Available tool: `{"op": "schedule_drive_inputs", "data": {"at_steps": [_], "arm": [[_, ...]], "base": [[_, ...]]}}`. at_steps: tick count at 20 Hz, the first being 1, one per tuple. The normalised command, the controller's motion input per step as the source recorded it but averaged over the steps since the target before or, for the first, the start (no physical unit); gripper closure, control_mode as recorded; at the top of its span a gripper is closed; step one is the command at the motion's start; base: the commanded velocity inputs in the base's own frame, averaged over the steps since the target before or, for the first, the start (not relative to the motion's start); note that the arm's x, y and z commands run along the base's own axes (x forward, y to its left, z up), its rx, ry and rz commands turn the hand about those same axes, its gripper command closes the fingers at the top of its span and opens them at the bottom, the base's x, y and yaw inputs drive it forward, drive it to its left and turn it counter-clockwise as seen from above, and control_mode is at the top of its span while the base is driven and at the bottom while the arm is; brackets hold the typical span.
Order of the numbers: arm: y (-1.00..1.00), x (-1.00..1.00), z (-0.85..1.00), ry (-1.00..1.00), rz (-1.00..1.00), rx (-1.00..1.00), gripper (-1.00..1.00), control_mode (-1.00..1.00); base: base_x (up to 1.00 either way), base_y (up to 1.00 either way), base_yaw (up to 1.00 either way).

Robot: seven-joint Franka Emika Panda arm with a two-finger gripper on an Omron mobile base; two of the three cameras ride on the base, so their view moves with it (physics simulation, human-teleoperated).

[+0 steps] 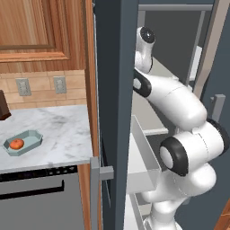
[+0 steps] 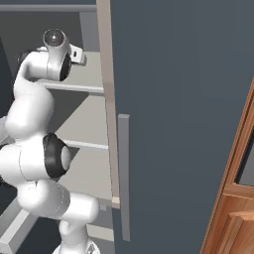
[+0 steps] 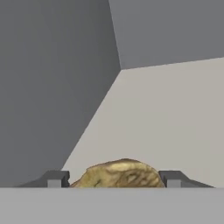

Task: Take the squash and mushroom out of the freezer and place them in the tupperware container on the counter. Then put the tupperware containing the vegetables back in the freezer.

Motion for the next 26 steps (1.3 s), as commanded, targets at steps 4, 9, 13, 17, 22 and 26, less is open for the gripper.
{"op": "schedule_drive_inputs", "data": {"at_steps": [4, 9, 13, 17, 22, 26], "arm": [[-0.59, -1.0, 0.1, -0.23, 0.0, 0.0, 1.0, -1.0], [-0.61, -1.0, 0.43, -0.11, 0.0, 0.02, 1.0, -1.0], [-0.63, -1.0, 0.74, 0.0, -0.02, 0.06, 1.0, -1.0], [-0.48, -1.0, 0.49, 0.04, -0.03, 0.03, 1.0, -1.0], [-0.37, -1.0, -0.01, 0.09, -0.06, -0.01, 1.0, -1.0], [-0.17, -0.99, -0.26, 0.03, -0.05, -0.07, 1.0, -1.0]], "base": [[0.0, 0.0, 0.0], [0.0, 0.0, 0.0], [0.0, 0.0, 0.0], [0.0, 0.0, 0.0], [0.0, 0.0, 0.0], [0.0, 0.0, 0.0]]}}
